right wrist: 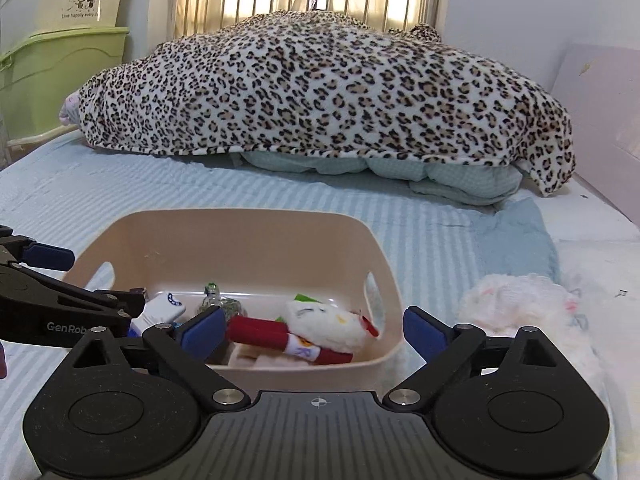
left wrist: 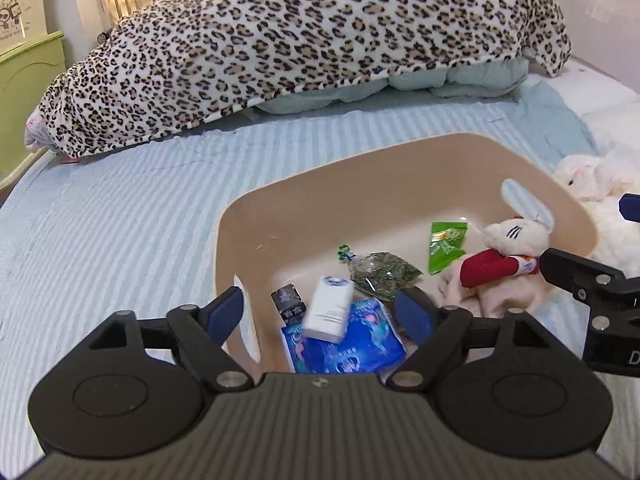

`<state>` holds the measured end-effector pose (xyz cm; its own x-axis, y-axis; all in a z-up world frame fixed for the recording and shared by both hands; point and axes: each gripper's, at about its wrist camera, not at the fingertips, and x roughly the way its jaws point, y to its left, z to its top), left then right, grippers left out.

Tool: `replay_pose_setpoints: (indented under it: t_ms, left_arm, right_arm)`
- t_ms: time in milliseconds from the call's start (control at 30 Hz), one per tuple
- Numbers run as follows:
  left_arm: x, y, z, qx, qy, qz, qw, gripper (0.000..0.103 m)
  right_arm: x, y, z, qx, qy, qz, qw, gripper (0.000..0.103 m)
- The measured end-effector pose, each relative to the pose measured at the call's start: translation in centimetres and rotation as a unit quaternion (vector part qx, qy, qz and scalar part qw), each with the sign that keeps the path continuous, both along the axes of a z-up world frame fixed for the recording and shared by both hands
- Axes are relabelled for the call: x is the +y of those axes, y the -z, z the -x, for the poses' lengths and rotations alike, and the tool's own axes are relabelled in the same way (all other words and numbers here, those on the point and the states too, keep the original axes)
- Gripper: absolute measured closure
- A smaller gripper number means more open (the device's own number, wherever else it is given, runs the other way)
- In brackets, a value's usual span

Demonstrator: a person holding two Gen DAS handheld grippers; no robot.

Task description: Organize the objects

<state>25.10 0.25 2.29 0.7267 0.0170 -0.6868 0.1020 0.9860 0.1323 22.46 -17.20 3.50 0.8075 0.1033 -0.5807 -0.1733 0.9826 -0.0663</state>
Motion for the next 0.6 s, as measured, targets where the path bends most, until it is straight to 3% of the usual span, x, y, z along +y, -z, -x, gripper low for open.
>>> replay_pose_setpoints:
  t_ms: [200,600]
  left_arm:
    - [-0.1,-1.3,3.0,-0.010,-0.002,0.000,1.0000,0.014]
    - [2.2,-3.6,9.2,-0.028,-0.024,0.037,0.9986,0.014]
  right_arm:
    - [-0.6,-1.1,2.4,0.013,0.011,-0.024,1.000,0.005]
    - [-0.9,-2.8,8.3,0.009,0.018,-0.033,0.999,0.005]
